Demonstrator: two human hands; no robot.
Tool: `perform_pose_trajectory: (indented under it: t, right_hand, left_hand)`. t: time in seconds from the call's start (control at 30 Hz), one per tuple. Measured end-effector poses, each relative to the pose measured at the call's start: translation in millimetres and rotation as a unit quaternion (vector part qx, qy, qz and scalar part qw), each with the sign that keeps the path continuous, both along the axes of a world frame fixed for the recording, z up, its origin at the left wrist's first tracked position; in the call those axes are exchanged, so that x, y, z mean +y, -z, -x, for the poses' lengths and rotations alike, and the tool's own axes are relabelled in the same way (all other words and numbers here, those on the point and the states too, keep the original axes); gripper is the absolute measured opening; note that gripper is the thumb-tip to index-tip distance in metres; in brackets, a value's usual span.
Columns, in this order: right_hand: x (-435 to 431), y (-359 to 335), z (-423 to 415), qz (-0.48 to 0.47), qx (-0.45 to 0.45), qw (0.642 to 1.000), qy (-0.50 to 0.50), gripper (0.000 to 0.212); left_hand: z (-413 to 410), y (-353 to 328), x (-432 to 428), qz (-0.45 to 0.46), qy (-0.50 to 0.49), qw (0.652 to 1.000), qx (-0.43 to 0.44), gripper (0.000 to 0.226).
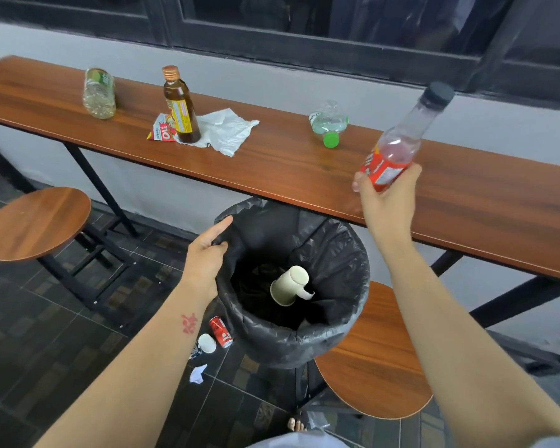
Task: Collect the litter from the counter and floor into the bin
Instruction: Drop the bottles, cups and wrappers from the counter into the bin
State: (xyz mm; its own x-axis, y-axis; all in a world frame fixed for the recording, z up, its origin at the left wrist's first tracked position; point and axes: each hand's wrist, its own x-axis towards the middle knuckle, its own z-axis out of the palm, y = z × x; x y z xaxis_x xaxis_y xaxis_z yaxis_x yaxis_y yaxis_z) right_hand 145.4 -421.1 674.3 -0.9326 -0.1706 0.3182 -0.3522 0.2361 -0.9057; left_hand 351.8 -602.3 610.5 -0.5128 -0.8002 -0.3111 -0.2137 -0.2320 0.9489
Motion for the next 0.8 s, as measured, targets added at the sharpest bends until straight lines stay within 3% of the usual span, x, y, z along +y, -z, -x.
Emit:
perform_pose_trajectory:
  t: [0.1, 0.23, 0.33, 0.5, 0.57, 0.7, 0.8]
  right_hand:
    - [-6.9, 5.8, -46.5, -0.048, -0.012, 0.990, -0.130, 0.058]
    - [-17.0, 30.2, -89.2, -0.214, -0.023, 0.940, -0.263, 0.067]
    - [-25.1, 57.5, -101.4, -0.356, -0.037, 0.883, -0.303, 0.069]
    - [-31.8, 93.0, -107.0, -0.515, -0.038, 0.792, -0.326, 0.063]
    - [-33.9, 100.8, -108.8, -0.552, -0.019, 0.765, -0.331, 0.070]
    - [-35.4, 111.0, -115.7, -0.564, -0.002, 0.746, -0.355, 0.080]
    - [-36.2, 113.9, -120.8, -0.566, 0.029, 0.742, -0.357, 0.070]
  left_hand:
    - [-8.4, -2.2, -2.4, 0.004, 0.001, 1.000, 0.007, 0.048]
    - [-21.6, -4.2, -6.8, -0.004, -0.016, 1.000, 0.022, 0.049]
    - [-30.9, -6.3, -9.5, -0.006, -0.021, 0.999, 0.034, 0.050]
    - [-45.0, -5.2, -13.4, -0.002, -0.034, 0.999, 0.041, 0.054]
    - [-50.8, -5.0, -14.9, 0.000, -0.032, 0.998, 0.047, 0.056]
    - [-58.3, -6.2, -17.0, 0.003, -0.025, 0.998, 0.053, 0.062]
    - [-59.4, -8.1, -19.2, 0.005, -0.024, 0.999, 0.047, 0.062]
